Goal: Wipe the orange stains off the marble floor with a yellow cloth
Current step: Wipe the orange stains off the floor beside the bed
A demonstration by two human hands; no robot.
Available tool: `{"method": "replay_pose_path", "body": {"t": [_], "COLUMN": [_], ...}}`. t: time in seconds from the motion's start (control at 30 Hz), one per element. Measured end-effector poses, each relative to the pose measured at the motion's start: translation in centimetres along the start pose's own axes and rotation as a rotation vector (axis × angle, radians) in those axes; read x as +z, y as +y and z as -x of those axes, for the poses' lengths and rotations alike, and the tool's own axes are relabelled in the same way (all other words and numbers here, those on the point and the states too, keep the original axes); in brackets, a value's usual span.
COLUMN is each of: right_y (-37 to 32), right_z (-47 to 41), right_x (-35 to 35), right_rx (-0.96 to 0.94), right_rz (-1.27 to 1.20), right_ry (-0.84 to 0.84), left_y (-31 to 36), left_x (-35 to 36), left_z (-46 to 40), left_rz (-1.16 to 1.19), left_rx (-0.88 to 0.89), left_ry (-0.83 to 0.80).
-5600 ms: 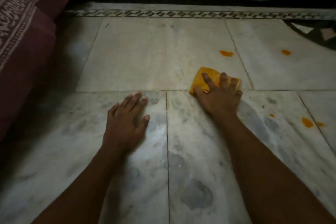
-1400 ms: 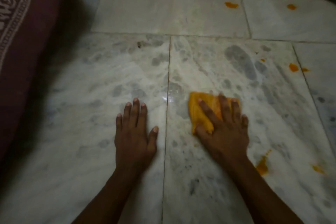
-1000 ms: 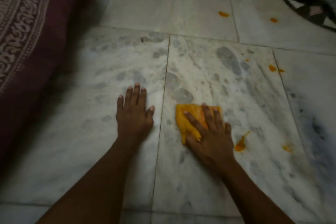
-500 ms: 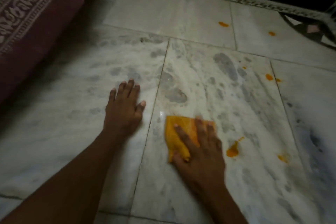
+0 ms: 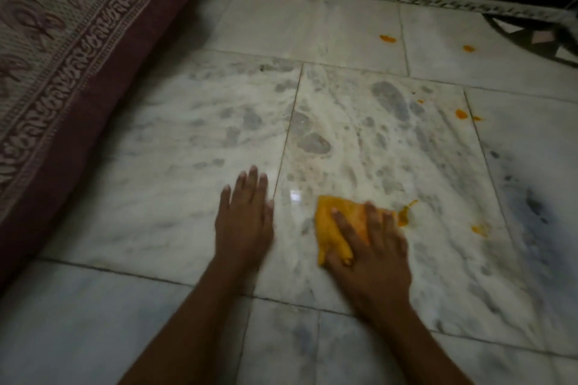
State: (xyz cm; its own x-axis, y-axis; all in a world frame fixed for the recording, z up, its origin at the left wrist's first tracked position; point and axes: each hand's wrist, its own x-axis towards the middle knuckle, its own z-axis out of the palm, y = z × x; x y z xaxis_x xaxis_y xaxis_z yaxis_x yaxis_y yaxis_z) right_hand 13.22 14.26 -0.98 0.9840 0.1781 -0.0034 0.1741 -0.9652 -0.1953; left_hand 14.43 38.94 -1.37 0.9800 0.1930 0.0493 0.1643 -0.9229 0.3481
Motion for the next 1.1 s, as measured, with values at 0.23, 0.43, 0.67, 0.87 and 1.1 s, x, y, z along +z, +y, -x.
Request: {"method": "replay_pose_path", "body": {"t": [0.23,0.43,0.67,0.87,1.1], "right_y": [-5.7,-1.1,-0.9,2.5,5.5], "right_z": [-9.1,3.5,-5.0,8.2,-4.7], "right_x": [2.0,0.6,1.0,0.9,0.0], "right_rx": [0.15,-0.134,0.166,-0.128,0.301], "right_rz": [-0.056,0.017,-0.021,-0.031,-0.038], "right_ry": [0.018,0.012,-0.004,0.074,0.062], "left_y": [-0.3,0.4,0.6,2.0,6.7], "left_x": [1.0,0.4,1.8,0.9,4.0], "left_z": [2.2,3.4,3.9,5.4,0.0], "left_rz": [0.017,0.014,-0.025,0.088,0.053], "left_rx": [-0.03,-0.015,0.052,0.142,0.184], "left_ry": [0.05,0.016,0.008,-0.056,-0.028]}}
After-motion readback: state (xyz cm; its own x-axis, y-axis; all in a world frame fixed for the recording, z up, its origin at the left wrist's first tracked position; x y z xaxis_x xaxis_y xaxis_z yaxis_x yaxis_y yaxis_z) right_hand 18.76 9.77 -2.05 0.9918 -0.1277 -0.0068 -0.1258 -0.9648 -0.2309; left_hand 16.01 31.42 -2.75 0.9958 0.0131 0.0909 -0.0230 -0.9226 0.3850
